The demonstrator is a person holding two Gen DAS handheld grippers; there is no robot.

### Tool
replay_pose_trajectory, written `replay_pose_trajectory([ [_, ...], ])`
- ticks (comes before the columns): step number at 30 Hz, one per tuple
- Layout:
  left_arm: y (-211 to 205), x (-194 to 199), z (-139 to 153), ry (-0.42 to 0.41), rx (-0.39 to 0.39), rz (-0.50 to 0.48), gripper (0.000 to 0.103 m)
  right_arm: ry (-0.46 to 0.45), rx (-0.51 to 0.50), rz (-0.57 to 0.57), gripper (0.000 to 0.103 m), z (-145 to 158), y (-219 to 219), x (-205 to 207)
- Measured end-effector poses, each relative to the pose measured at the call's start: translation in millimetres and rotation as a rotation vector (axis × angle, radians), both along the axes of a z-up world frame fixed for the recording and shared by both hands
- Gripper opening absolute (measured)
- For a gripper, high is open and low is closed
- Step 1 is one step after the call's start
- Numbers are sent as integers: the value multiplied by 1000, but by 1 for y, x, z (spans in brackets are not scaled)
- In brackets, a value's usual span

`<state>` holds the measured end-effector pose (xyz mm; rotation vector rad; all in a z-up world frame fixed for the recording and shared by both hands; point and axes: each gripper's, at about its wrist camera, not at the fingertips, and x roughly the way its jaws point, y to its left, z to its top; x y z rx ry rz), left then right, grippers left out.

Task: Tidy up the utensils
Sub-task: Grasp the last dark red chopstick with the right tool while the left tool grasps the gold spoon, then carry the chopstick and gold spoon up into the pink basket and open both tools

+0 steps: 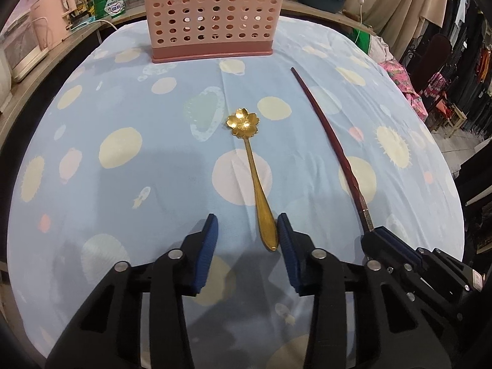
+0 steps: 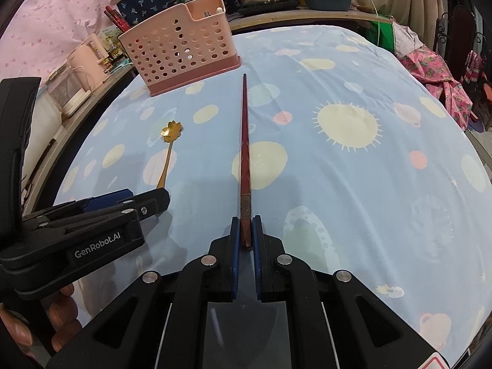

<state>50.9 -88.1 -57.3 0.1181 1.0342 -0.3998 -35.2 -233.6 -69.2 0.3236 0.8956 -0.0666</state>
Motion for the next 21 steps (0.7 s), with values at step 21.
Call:
replay_pose_trajectory([
  [21, 39, -1, 55, -88, -80, 78, 10, -60, 20, 54, 8, 28, 15, -4],
])
